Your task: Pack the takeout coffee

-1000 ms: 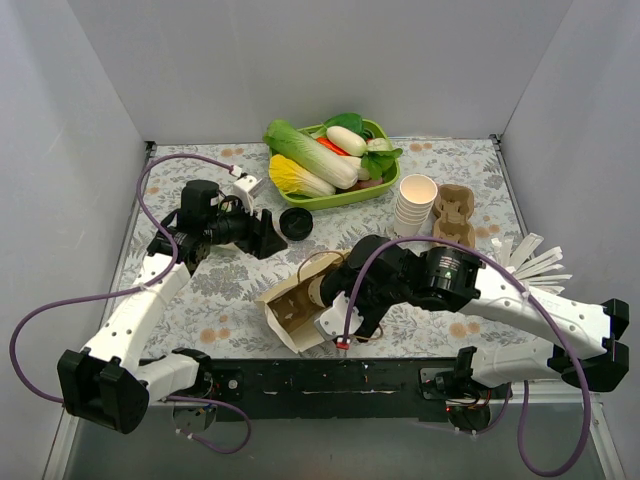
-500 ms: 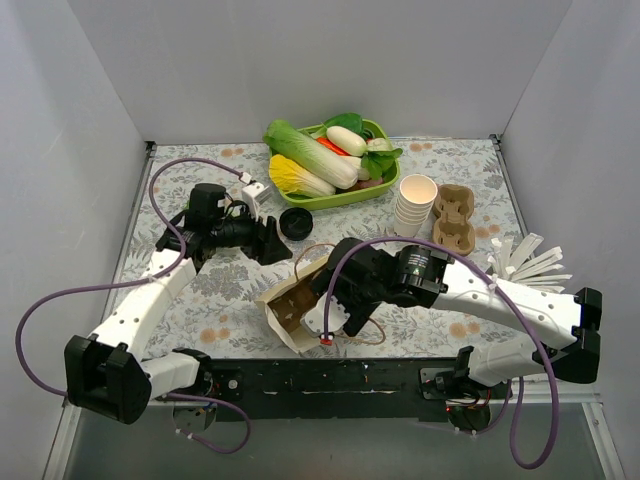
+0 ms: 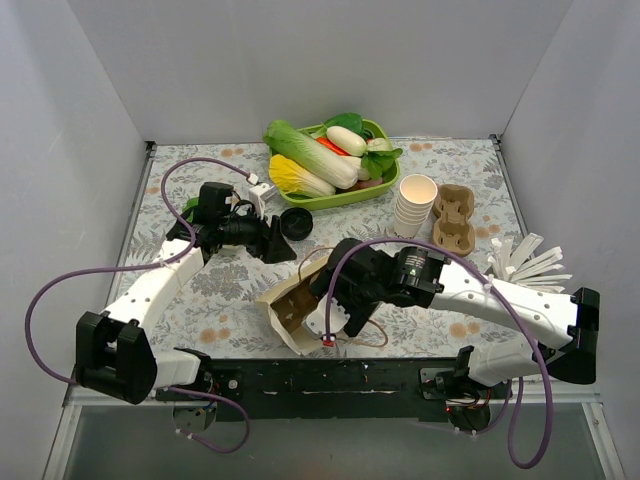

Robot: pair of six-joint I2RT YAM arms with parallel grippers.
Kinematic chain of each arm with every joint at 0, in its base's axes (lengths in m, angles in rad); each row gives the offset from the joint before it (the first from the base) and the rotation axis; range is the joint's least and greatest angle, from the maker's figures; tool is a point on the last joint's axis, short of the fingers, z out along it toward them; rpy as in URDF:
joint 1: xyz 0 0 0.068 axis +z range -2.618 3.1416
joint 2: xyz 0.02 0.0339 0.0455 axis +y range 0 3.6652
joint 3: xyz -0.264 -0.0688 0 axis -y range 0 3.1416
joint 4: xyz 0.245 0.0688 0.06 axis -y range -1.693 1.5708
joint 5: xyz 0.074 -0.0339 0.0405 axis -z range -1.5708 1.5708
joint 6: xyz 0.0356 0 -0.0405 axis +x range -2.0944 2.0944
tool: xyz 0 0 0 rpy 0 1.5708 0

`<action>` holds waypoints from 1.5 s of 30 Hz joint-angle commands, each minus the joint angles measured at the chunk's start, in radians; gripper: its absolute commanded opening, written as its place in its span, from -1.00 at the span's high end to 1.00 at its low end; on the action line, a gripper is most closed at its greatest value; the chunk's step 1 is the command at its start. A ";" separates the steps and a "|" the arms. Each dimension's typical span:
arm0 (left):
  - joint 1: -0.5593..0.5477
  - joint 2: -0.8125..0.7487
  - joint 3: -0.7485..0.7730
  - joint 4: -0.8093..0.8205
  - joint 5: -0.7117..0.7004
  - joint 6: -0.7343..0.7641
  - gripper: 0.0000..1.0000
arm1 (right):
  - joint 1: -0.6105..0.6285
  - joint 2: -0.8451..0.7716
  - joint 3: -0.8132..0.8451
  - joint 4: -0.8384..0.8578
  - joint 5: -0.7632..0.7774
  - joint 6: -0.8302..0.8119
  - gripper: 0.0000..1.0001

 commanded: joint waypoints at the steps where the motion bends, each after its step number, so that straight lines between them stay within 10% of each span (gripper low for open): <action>1: 0.003 -0.005 0.016 0.019 0.046 0.009 -0.24 | -0.016 0.012 0.003 0.016 -0.005 -0.064 0.97; 45: 0.023 0.054 0.118 -0.082 0.005 0.030 -0.23 | -0.117 0.154 0.033 0.027 -0.099 -0.222 0.97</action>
